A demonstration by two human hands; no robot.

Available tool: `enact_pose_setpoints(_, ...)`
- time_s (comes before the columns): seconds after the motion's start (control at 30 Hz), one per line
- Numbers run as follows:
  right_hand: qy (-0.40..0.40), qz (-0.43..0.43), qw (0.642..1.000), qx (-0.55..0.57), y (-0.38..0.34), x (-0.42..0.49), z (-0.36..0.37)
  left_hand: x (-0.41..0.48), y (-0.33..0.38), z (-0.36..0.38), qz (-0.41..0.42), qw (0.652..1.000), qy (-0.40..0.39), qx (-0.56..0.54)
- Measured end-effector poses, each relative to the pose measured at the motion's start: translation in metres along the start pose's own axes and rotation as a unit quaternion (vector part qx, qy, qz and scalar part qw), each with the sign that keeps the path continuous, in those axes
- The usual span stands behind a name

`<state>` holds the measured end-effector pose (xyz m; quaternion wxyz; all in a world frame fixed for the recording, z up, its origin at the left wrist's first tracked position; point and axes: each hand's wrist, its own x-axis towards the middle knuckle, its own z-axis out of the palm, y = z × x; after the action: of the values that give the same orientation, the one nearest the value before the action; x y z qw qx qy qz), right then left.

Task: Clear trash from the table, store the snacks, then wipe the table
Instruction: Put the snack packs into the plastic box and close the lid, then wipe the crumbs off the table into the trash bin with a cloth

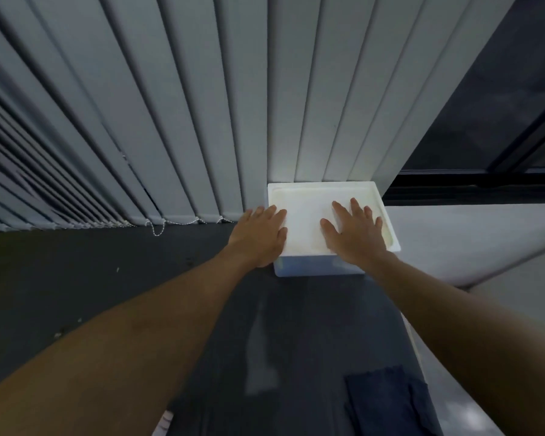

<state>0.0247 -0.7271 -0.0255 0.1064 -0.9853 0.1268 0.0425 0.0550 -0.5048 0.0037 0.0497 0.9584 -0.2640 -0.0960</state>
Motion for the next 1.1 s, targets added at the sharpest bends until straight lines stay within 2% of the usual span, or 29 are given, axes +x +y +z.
enact_pose_setpoints(0.2,-0.004,-0.055,0.998,0.018,-0.043,-0.026,-0.011,-0.057,-0.030,-0.019,-0.086,0.994,0.013,-0.063)
enact_pose_setpoints(0.53,-0.001,-0.176,0.982,0.062,-0.139,-0.057,-0.016,-0.156,-0.092,-0.038,-0.186,0.979,0.015,-0.078)
enact_pose_setpoints(0.83,-0.008,-0.193,0.978,0.076,-0.190,-0.105,-0.006,-0.209,-0.119,-0.034,-0.184,0.980,0.013,-0.068)
enact_pose_setpoints(1.1,0.035,-0.145,0.985,0.087,-0.139,-0.142,-0.001,-0.199,-0.083,-0.012,-0.110,0.991,0.002,-0.082)
